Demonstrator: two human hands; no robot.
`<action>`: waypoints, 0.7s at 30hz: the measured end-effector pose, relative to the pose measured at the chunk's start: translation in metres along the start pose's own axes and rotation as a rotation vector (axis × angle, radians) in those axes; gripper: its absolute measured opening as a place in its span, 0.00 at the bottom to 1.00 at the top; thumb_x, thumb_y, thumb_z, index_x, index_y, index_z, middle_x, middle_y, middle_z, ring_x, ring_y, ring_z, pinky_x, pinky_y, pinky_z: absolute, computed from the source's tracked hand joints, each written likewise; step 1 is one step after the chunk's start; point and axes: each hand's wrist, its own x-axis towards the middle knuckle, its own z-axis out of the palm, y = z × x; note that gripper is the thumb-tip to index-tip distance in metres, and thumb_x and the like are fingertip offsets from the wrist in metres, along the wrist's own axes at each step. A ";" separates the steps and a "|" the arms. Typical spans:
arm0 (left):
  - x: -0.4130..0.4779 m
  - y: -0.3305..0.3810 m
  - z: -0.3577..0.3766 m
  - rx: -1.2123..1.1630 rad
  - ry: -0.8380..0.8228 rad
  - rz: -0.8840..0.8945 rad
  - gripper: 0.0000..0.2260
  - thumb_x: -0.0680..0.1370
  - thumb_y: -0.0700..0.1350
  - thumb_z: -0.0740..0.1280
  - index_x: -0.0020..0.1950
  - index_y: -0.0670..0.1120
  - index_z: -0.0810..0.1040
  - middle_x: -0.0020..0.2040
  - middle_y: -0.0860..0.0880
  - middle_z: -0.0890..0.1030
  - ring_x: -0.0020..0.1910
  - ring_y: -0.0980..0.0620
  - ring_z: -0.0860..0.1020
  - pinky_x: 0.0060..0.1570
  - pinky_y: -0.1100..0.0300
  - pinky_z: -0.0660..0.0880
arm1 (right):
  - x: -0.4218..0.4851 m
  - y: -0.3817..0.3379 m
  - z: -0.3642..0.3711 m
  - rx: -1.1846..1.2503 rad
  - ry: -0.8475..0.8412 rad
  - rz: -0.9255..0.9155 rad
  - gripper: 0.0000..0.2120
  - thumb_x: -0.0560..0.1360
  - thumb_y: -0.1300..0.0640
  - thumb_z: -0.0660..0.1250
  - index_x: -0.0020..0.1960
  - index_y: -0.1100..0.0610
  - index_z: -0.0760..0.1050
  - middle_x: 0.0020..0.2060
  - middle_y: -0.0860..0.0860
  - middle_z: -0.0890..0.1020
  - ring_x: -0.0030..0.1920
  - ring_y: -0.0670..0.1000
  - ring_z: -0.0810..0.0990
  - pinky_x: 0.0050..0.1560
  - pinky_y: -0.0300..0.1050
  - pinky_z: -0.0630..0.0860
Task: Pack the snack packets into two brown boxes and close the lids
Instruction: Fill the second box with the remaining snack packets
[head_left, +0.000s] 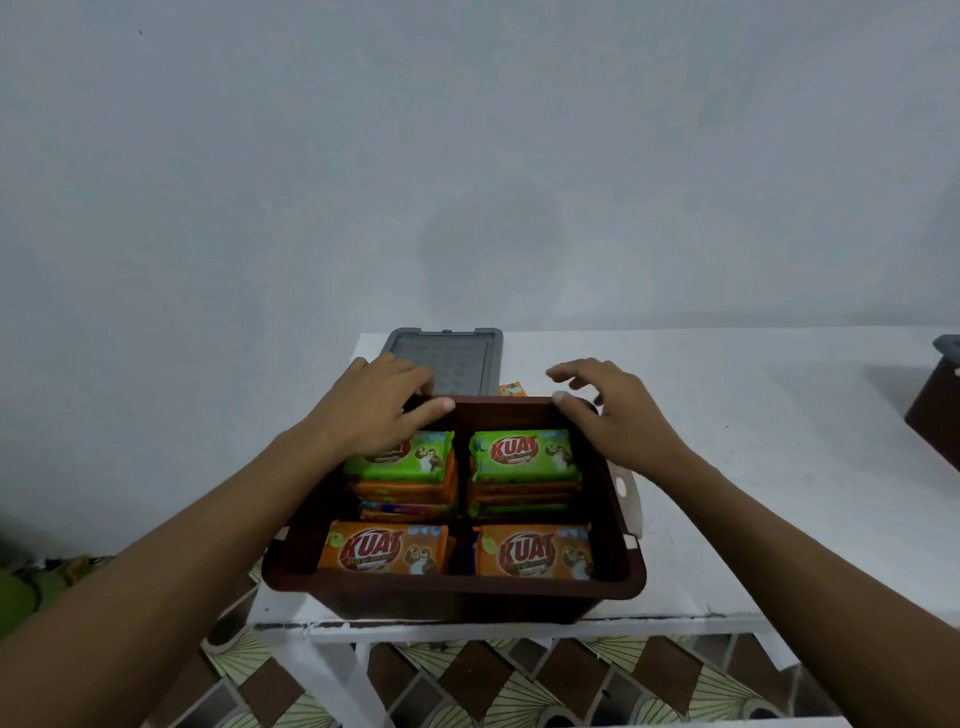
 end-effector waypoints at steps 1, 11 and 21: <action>0.010 0.001 0.000 -0.053 -0.013 0.005 0.28 0.75 0.69 0.45 0.49 0.52 0.75 0.44 0.55 0.75 0.45 0.55 0.71 0.44 0.55 0.67 | 0.001 0.011 -0.003 -0.007 0.040 0.000 0.11 0.79 0.56 0.65 0.60 0.52 0.77 0.56 0.46 0.80 0.54 0.48 0.76 0.54 0.45 0.72; 0.136 0.042 0.026 -0.102 -0.279 0.068 0.15 0.76 0.52 0.70 0.60 0.48 0.76 0.55 0.50 0.77 0.53 0.50 0.75 0.53 0.53 0.74 | -0.002 0.118 -0.019 -0.043 -0.126 0.155 0.09 0.79 0.58 0.63 0.56 0.52 0.79 0.50 0.45 0.82 0.50 0.44 0.77 0.46 0.31 0.67; 0.215 0.055 0.085 0.379 -0.672 0.081 0.31 0.70 0.59 0.74 0.68 0.50 0.69 0.64 0.47 0.74 0.61 0.46 0.73 0.53 0.53 0.72 | 0.010 0.178 -0.029 -0.151 -0.356 0.089 0.12 0.78 0.50 0.65 0.61 0.48 0.75 0.53 0.44 0.80 0.51 0.44 0.73 0.55 0.42 0.72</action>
